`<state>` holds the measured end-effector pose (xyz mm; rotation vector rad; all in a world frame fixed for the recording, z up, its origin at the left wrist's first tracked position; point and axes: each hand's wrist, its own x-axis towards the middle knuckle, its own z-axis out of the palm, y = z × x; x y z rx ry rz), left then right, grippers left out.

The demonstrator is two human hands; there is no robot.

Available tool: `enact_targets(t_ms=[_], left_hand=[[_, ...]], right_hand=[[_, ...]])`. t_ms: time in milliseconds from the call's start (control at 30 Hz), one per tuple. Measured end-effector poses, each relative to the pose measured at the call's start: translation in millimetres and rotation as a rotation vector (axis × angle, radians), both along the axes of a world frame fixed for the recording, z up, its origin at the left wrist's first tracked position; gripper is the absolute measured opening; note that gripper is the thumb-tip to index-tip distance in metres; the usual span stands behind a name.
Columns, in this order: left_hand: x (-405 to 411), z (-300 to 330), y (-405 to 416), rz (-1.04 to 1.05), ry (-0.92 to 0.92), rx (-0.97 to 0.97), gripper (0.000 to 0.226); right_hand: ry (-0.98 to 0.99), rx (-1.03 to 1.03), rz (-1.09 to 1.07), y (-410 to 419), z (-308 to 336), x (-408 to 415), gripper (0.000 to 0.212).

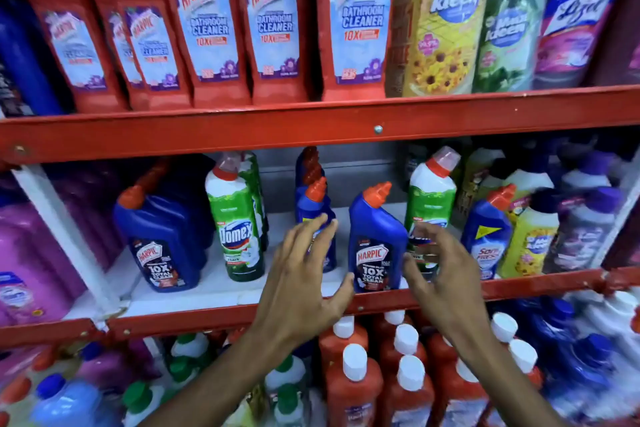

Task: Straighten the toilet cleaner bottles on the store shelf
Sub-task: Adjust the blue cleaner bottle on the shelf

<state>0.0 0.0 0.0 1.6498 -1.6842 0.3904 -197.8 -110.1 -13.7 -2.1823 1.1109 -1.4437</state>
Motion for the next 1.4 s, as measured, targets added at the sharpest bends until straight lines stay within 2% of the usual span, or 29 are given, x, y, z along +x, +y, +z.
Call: enact_targets(t_ms=[133, 267, 433, 533, 800, 967, 1233, 1333, 1400], left_hand=[[-12, -11, -25, -0.003, 0.304, 0.206, 0.067], [-18, -27, -53, -0.016, 0.493, 0.278, 0.05], [-15, -42, -63, -0.046, 0.631, 0.192, 0.045], [-7, -44, -50, -0.084, 0.707, 0.093, 0.05], [56, -18, 27, -0.058, 0.736, -0.183, 0.059], [116, -16, 85, 0.094, 0.676, -0.29, 0.066], [203, -35, 130, 0.226, 0.708, -0.299, 0.066], [221, -44, 129, 0.24, 0.723, -0.277, 0.07], [230, -54, 124, 0.259, 0.715, -0.251, 0.065]], right_hand=[[0.048, 0.21, 0.073, -6, -14, 4, 0.041], [0.078, 0.283, 0.134, -16, -26, 7, 0.04], [0.011, 0.31, 0.167, -19, -28, 6, 0.038], [-0.026, 0.256, 0.169, -6, -21, 12, 0.031], [-0.102, 0.184, 0.33, 46, 12, 87, 0.036], [-0.091, 0.195, 0.466, 87, 14, 167, 0.033], [-0.033, 0.232, 0.535, 128, 3, 271, 0.03], [-0.006, 0.273, 0.518, 128, -8, 291, 0.035], [0.015, 0.295, 0.494, 125, -18, 298, 0.042]])
